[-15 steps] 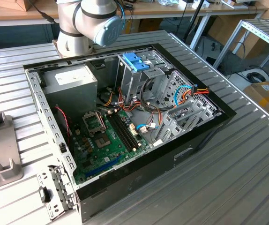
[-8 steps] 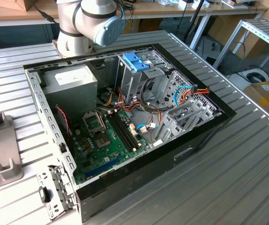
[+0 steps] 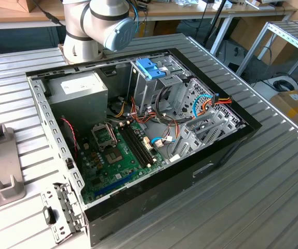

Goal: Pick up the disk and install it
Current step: 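Pick up the disk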

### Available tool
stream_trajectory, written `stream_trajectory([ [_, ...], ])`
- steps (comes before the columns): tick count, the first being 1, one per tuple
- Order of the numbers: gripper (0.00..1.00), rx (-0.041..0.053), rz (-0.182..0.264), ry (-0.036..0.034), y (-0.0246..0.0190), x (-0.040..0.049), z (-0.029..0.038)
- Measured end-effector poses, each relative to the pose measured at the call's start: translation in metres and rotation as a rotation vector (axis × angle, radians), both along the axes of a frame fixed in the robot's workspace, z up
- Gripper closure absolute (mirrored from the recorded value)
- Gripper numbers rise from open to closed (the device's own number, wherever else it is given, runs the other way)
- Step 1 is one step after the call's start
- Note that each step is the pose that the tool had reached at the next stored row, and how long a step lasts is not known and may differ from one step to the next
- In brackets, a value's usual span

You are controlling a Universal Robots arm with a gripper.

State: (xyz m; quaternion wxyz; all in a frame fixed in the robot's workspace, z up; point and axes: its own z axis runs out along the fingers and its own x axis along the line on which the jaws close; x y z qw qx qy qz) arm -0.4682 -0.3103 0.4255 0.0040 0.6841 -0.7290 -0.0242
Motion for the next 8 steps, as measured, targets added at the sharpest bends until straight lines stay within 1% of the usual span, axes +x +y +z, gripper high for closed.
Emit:
stream_trajectory([
  [8,0.63,0.0000,0.000,0.0000,0.0000,0.0000,0.0050],
])
